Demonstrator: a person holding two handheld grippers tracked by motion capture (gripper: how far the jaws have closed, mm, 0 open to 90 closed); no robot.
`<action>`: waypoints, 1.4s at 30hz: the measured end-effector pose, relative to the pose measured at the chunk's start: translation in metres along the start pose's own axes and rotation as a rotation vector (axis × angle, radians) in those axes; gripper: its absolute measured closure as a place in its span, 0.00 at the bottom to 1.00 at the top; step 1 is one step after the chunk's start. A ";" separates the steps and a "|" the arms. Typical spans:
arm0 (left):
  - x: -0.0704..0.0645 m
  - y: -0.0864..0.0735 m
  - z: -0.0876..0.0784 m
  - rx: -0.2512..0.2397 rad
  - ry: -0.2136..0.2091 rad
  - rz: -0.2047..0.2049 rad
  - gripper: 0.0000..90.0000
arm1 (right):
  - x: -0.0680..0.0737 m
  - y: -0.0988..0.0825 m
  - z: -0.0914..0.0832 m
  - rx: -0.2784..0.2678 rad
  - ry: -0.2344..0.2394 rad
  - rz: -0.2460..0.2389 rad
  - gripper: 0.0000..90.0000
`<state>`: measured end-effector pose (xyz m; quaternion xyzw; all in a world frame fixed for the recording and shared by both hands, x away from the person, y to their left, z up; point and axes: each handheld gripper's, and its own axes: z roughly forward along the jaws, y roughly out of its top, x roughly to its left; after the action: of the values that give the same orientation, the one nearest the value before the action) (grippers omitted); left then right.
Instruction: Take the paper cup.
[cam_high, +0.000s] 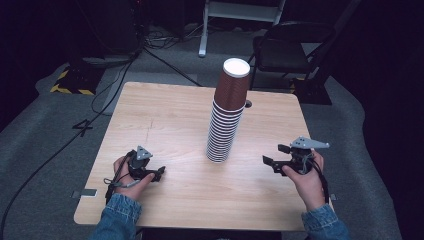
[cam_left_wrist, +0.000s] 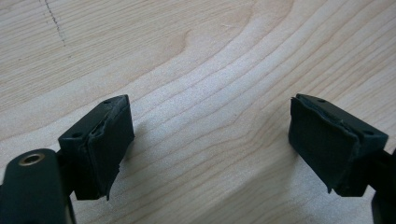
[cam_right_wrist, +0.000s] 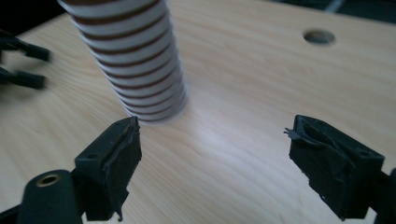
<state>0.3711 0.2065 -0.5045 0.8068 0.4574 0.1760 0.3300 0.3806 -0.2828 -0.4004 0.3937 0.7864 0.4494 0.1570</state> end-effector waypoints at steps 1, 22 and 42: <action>0.000 0.000 0.000 0.001 0.003 0.001 0.16 | 0.004 0.012 -0.004 -0.022 0.031 -0.019 0.20; -0.003 -0.001 -0.001 0.000 -0.001 -0.002 0.18 | 0.045 0.159 -0.021 -0.193 0.217 -0.170 0.17; -0.002 -0.001 -0.001 0.002 -0.002 0.004 0.18 | 0.064 0.219 0.016 -0.160 0.260 -0.219 0.11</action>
<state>0.3687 0.2050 -0.5044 0.8083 0.4557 0.1755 0.3290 0.4542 -0.1624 -0.2201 0.2306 0.7999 0.5379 0.1328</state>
